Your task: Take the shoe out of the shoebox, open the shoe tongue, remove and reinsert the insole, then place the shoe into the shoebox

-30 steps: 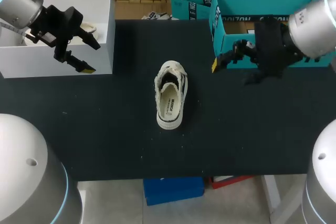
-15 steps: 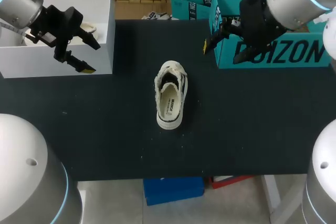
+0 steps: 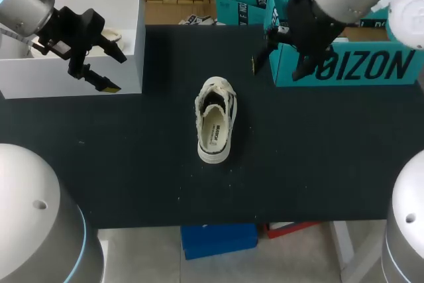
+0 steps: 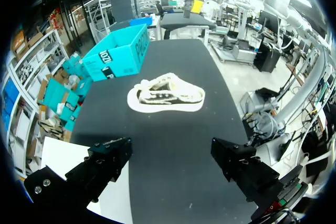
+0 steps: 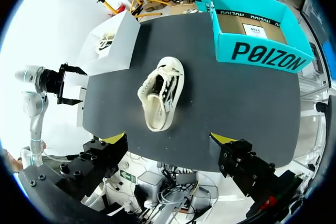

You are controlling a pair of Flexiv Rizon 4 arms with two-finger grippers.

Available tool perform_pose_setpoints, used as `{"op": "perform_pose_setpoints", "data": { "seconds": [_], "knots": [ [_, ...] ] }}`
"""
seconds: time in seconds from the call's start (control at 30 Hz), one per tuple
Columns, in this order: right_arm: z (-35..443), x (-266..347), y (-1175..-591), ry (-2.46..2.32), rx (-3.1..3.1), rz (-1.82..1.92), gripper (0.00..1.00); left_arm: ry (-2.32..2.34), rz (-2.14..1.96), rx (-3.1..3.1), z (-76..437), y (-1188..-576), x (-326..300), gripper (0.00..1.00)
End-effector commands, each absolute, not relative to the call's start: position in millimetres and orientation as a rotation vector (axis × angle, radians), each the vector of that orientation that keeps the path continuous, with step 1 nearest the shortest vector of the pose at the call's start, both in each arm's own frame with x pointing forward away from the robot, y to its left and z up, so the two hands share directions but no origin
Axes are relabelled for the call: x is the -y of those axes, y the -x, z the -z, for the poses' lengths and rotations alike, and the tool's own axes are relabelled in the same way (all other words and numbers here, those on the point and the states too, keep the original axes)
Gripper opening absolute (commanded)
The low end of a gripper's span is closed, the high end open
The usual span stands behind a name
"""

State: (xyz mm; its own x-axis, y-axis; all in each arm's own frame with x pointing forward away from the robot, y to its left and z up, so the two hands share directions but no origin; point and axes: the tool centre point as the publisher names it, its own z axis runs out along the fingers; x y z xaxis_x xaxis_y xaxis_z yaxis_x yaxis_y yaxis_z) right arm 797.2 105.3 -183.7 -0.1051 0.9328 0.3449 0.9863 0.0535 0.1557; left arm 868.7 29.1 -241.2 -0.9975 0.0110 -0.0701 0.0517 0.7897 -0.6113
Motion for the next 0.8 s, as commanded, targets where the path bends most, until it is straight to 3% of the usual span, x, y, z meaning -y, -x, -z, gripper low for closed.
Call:
{"op": "perform_pose_setpoints", "data": {
  "seconds": [0.03, 0.8],
  "knots": [
    [194.4, -130.8, -825.9, 2.004, 2.197, 0.314, 1.0, -0.051, 0.996, -2.907, 242.5, -867.4, -29.1, 1.0],
    [280.0, -168.9, -839.1, 2.066, 2.26, 0.142, 1.0, -0.051, 0.996, -2.907, 242.5, -867.4, -29.1, 1.0]
  ]
}}
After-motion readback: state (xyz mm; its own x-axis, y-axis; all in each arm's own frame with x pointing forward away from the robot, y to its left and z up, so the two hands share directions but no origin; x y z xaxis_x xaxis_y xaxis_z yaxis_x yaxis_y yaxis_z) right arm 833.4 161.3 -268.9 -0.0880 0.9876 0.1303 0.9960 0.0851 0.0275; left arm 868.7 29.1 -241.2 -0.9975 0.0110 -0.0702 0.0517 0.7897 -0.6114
